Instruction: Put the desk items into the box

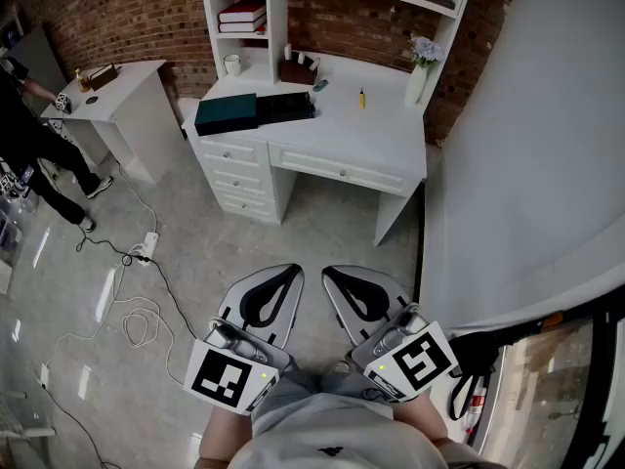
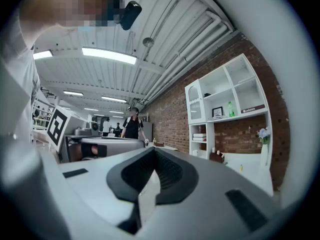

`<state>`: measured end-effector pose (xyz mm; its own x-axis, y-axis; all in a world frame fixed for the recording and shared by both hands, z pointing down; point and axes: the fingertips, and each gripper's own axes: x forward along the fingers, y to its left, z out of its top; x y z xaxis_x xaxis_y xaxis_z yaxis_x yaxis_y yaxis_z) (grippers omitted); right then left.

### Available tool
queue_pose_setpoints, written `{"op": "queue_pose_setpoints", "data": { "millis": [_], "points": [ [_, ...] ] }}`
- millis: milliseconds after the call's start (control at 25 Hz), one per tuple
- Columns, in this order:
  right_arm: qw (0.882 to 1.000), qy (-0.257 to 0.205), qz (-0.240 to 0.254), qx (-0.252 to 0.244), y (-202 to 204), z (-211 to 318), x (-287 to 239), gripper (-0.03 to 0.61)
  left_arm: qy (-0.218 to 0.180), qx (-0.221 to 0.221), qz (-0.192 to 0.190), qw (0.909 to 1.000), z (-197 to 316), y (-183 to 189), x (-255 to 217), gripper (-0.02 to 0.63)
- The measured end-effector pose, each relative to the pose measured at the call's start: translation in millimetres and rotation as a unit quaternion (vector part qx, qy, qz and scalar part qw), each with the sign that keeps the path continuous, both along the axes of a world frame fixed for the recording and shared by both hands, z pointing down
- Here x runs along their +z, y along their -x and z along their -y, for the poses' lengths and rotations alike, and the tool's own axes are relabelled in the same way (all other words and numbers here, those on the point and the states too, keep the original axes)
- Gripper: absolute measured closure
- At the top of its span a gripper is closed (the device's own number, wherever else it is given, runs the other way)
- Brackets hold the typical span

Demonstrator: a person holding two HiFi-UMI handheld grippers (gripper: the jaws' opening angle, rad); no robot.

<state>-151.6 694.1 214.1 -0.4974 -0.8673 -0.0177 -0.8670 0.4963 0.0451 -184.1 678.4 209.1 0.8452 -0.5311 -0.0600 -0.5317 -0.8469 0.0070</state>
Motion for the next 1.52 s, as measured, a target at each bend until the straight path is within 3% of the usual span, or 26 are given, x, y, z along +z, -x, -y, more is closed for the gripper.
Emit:
{"op": "queue_pose_setpoints", "data": {
  "millis": [520,1040,1280,1520],
  "points": [
    [1.000,0.005,-0.009,-0.005,17.1,12.4,3.0,0.571,0.009,-0.002,-0.012,0.9999,16.7,17.0,0.1,0.601],
    [0.998,0.027,0.051,0.003,38.7,37.5,10.6,0.568,0.008,0.018,-0.010,0.9998,44.6,42.7,12.3,0.601],
    [0.999,0.029,0.039,0.017,24.0,59.1,15.8,0.568,0.013,0.034,-0.014,0.9992,68.2,28.2,16.1,0.601],
    [0.999,0.031,0.033,0.006,-9.3,107.2,24.4,0.568,0.009,0.035,-0.006,0.9993,112.5,-10.6,20.3,0.601]
  ]
}}
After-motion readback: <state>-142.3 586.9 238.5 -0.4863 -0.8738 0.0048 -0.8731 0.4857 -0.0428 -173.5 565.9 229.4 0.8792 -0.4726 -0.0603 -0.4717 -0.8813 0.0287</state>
